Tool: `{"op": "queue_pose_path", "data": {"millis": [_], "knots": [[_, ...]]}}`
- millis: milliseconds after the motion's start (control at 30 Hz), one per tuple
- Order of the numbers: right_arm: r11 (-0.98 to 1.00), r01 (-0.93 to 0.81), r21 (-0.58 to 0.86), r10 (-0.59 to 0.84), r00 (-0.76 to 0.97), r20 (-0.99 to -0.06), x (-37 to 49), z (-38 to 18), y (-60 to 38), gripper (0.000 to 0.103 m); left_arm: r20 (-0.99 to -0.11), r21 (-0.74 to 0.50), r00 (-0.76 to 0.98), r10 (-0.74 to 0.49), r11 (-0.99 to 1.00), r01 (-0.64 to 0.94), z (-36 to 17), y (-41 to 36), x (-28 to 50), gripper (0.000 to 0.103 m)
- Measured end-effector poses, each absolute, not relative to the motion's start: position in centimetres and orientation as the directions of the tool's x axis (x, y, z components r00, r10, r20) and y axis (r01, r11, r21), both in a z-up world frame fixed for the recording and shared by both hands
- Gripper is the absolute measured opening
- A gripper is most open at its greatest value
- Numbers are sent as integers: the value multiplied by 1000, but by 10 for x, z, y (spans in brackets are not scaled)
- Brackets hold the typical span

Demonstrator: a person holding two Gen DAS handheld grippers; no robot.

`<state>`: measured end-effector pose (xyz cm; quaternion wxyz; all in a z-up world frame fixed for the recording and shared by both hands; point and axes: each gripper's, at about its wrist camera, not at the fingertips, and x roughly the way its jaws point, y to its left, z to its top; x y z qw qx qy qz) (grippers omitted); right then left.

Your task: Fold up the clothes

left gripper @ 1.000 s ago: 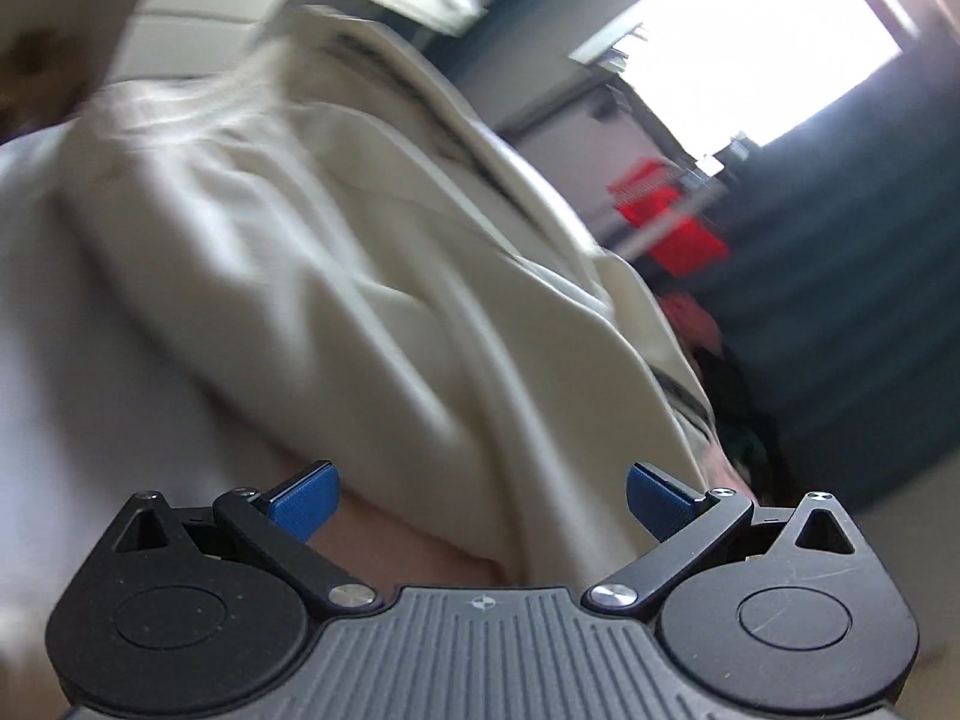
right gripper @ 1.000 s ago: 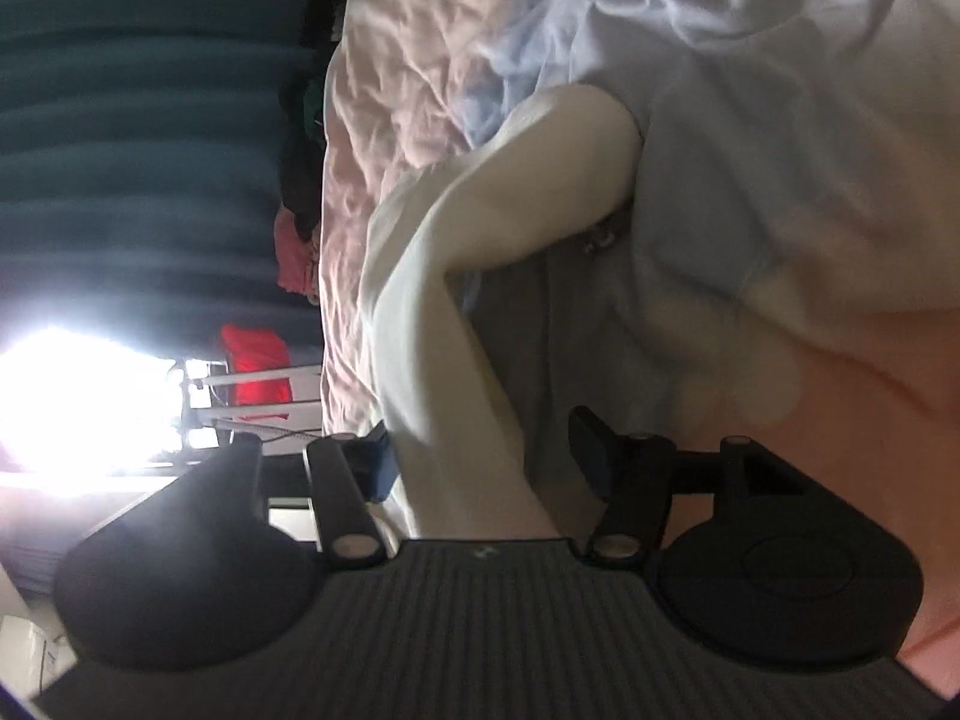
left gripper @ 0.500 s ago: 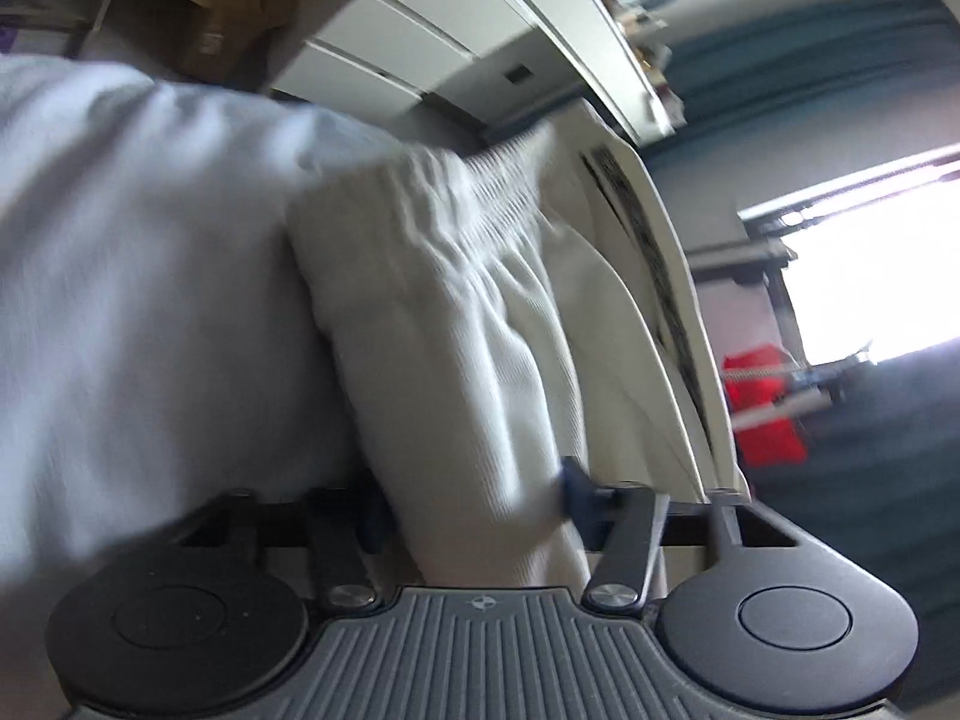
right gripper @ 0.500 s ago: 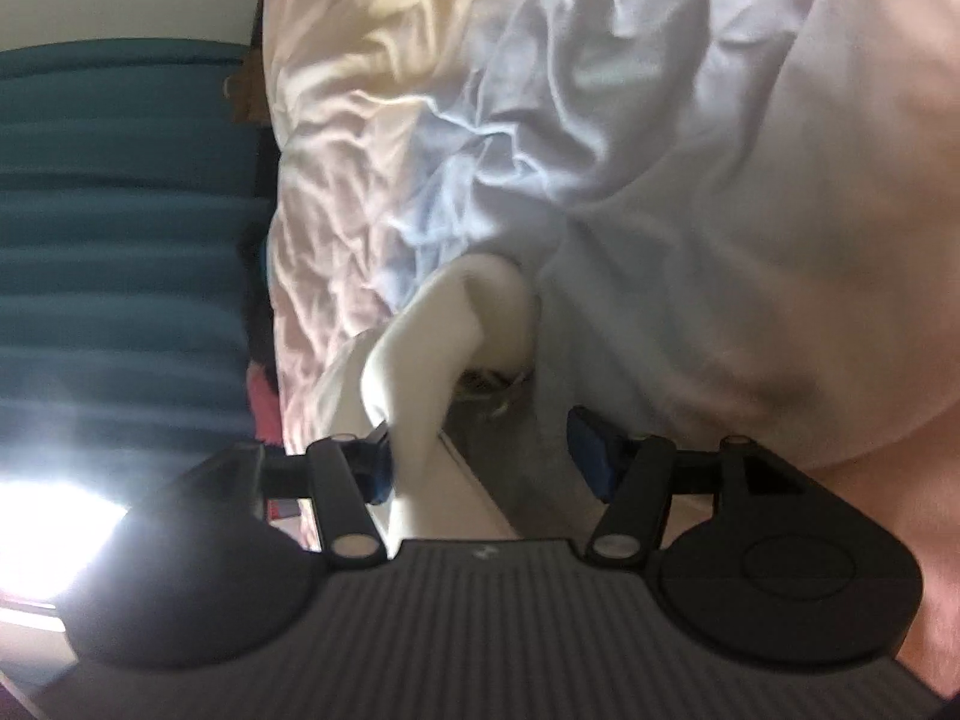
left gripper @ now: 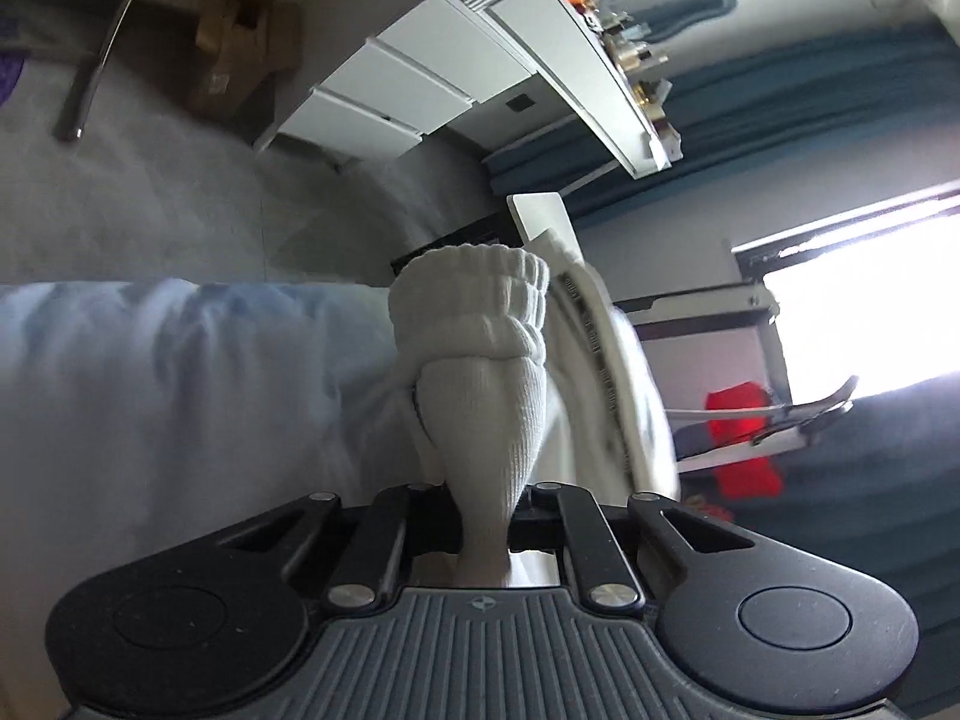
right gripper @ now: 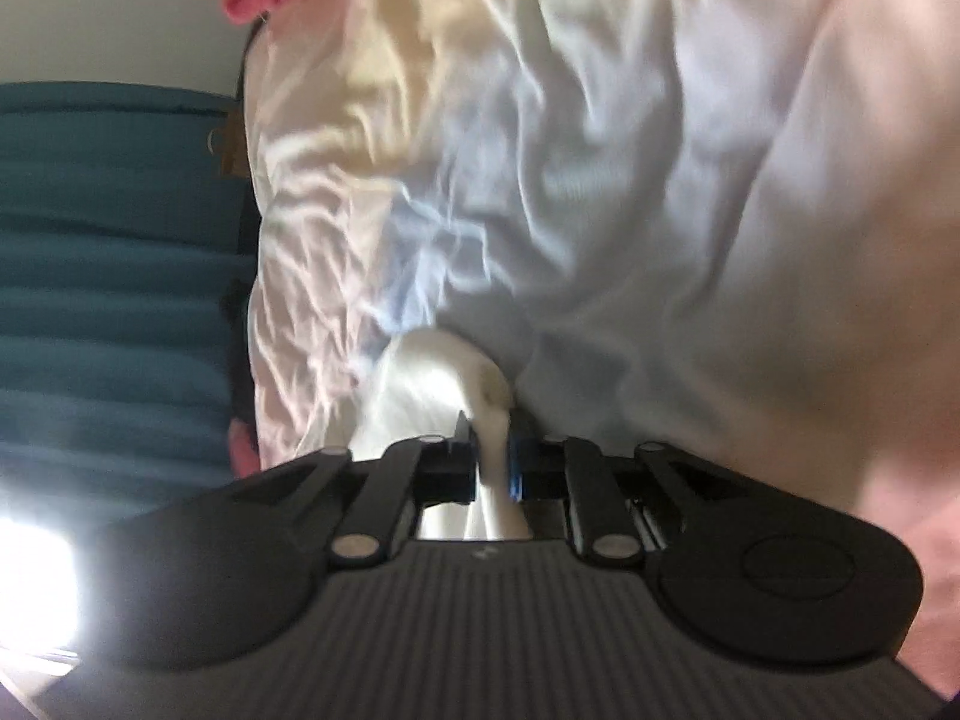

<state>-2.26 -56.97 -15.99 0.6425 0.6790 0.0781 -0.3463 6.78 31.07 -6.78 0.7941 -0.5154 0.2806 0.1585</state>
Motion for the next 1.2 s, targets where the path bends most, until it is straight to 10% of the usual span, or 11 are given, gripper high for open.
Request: {"op": "queue_pose_path", "data": {"millis": [367, 567, 700, 800, 867, 1200], "knots": [[-28, 742, 670, -606, 521, -602, -72, -108, -590, 3, -706, -637, 701, -99, 522, -567, -69, 342, 21, 17], [-118, 647, 753, -402, 663, -632, -69, -145, -603, 7, -757, -462, 653, 14, 695, -551, -56, 329, 5, 64], [-132, 573, 809, -278, 762, -585, -53, -161, -597, 8, -751, -415, 660, 19, 763, -495, -37, 320, -13, 74], [-148, 526, 837, -221, 808, -547, -44, -164, -593, 31, -720, -375, 692, 61, 804, -461, -18, 308, -18, 79], [-186, 485, 854, -211, 829, -517, -44, -166, -589, 67, -691, -368, 720, 66, 825, -429, -4, 291, -15, 80], [-245, 423, 873, -111, 882, -458, -34, -172, -578, 69, -588, -459, 786, -192, 879, -129, 8, 129, 50, 84]]}}
